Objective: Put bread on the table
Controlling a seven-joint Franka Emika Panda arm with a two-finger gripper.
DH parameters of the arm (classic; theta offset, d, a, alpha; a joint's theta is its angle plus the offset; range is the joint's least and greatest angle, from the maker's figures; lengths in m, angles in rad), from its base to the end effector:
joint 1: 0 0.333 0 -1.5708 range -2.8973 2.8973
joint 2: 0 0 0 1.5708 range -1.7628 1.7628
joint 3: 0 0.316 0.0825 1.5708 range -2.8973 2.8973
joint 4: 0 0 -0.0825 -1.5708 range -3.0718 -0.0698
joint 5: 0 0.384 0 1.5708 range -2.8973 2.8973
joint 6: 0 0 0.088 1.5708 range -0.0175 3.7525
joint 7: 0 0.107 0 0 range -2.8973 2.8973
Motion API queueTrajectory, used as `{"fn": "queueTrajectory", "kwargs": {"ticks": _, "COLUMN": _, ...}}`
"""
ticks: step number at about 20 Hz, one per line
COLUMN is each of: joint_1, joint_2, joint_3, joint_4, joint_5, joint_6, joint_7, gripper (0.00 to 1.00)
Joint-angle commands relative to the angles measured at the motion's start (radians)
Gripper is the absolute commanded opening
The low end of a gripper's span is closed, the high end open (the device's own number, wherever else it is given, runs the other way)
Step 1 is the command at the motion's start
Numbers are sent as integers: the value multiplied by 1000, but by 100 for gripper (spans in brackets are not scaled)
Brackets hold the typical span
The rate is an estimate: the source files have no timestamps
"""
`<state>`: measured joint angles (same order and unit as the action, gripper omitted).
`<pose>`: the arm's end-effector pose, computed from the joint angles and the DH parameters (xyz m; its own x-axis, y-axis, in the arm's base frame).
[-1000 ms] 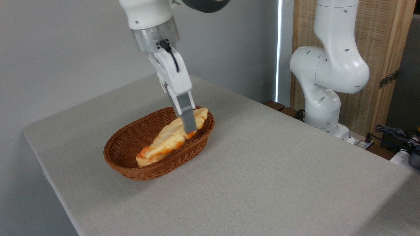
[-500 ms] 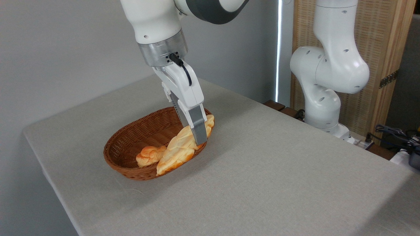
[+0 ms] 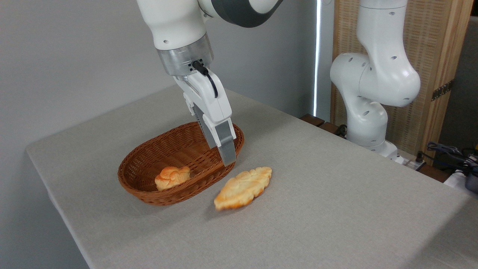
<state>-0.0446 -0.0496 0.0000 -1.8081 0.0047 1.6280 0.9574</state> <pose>0.5322 -0.0233 0.5446 0.5330 -0.8424 -0.0787 -0.8361 -0.5387 0.1037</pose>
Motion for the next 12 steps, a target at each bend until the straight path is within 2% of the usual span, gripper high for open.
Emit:
{"fn": "queueTrajectory", "kwargs": {"ticks": 1, "joint_1": -8, "joint_2": -7, "joint_3": 11, "joint_4": 6, "joint_5": -20, "joint_6": 6, "joint_7": -12, "gripper": 100}}
{"fn": "queueTrajectory", "kwargs": {"ticks": 5, "joint_1": -6, "joint_2": -22, "joint_3": 14, "joint_4": 94, "joint_5": -72, "joint_6": 7, "joint_7": -19, "gripper": 100}}
{"fn": "queueTrajectory", "kwargs": {"ticks": 7, "joint_1": -8, "joint_2": -22, "joint_3": 32, "joint_4": 133, "joint_5": -75, "joint_6": 19, "joint_7": -22, "gripper": 100}}
{"fn": "queueTrajectory", "kwargs": {"ticks": 12, "joint_1": -6, "joint_2": -16, "joint_3": 72, "joint_4": 131, "joint_5": -78, "joint_6": 101, "joint_7": -23, "gripper": 100}}
